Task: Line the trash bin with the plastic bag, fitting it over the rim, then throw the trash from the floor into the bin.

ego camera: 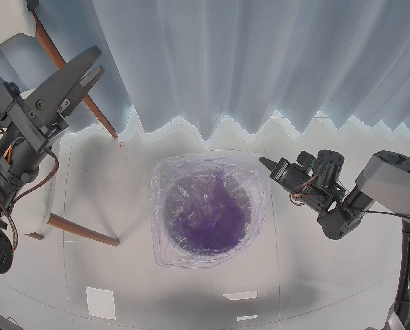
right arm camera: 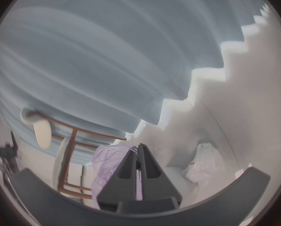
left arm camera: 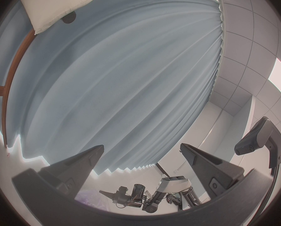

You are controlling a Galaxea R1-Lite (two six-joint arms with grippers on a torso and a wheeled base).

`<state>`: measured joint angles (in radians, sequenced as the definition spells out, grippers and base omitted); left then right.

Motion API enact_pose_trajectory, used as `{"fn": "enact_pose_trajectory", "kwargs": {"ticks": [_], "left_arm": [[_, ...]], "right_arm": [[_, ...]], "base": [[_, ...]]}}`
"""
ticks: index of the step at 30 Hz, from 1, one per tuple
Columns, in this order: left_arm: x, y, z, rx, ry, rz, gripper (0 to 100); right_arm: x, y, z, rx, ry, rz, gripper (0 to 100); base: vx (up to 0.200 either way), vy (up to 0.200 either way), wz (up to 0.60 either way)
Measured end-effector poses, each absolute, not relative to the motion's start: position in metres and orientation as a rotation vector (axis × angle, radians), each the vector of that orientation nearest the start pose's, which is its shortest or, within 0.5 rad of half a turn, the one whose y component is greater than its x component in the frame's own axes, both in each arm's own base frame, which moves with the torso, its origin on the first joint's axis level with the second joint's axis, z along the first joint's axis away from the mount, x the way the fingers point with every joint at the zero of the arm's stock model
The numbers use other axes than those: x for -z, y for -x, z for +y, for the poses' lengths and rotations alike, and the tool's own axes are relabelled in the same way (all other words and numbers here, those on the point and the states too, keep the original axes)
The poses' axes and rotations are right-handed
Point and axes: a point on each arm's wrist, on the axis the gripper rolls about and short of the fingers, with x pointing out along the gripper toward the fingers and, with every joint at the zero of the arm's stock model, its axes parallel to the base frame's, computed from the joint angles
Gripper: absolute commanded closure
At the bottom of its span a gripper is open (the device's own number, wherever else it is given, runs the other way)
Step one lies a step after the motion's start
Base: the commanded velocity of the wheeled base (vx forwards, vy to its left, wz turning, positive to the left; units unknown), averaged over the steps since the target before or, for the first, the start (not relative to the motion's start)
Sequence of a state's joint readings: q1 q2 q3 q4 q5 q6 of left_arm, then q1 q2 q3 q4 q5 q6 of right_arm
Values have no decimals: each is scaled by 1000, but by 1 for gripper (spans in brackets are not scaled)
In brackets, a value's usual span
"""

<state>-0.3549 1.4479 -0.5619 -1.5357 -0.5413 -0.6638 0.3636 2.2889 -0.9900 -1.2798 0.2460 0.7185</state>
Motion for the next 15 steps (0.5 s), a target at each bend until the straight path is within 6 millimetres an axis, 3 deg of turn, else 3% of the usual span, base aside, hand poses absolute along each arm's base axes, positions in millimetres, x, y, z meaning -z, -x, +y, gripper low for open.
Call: {"fn": "enact_pose_trajectory", "kwargs": {"ticks": [6,15], "left_arm": [[-269,-194,-85,1049,535,-350,0],[-267,-195,-85,1048,536,-340,0]], "right_arm": [[-78,-408,149,-552,-867,318,100],[-65,-433,151,-543,-922,329,100]], "base": [[0,0,0],[0,0,0]]}}
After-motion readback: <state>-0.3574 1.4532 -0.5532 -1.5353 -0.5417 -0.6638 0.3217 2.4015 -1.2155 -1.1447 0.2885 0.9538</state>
